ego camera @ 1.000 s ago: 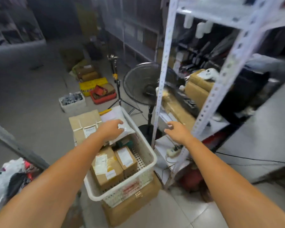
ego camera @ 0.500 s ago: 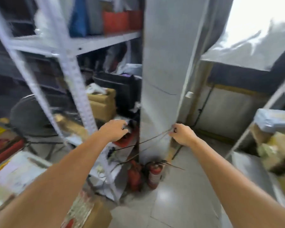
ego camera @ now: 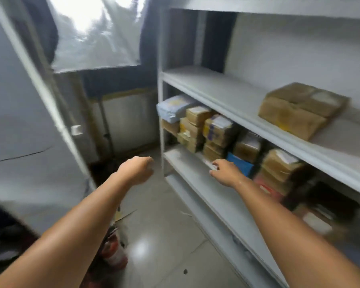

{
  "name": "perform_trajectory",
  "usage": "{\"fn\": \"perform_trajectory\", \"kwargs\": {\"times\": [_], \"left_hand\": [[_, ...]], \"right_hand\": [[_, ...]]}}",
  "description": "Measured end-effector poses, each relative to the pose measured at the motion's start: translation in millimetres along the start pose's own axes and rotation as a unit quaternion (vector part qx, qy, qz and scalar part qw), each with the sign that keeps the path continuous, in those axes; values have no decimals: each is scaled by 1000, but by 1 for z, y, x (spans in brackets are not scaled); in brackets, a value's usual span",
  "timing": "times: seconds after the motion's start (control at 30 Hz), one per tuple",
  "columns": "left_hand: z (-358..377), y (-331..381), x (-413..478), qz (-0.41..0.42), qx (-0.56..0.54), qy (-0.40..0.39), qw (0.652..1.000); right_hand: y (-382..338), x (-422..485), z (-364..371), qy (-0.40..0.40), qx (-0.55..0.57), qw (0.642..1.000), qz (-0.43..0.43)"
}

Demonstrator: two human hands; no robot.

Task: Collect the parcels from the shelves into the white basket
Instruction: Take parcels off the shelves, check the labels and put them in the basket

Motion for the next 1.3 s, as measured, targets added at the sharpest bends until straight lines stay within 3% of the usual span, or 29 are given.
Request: {"fn": "perform_trajectory", "kwargs": {"times": [0.3,0.57,0.97,1.13,1.3], "left_hand": [[56,214,-15,202,-6,-56,978],[125,350,-58,283,-29,-117,952],[243,495,24,361,-126,-133,914],[287,544,63,314,-254,-213,890],[325,570,85,228,-357,-268,865]], "right_hand": [[188,-132,-72,118,71,975,173],[321,-216,-82,162,134,937,280],[449,-161,-53,218,166,891,362],[487,-121,-40,263,193,866,379],[510,-95,-25,304,310,820,373]]}}
Point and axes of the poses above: each hand's wrist, its own x-axis towards the middle knuckle, its own z-axis out of the palm, y = z × x, the point moved 8 cm from there along x, towards the middle knuckle, and after that the axes turned 4 degrees about y, right-handed, at the moved point
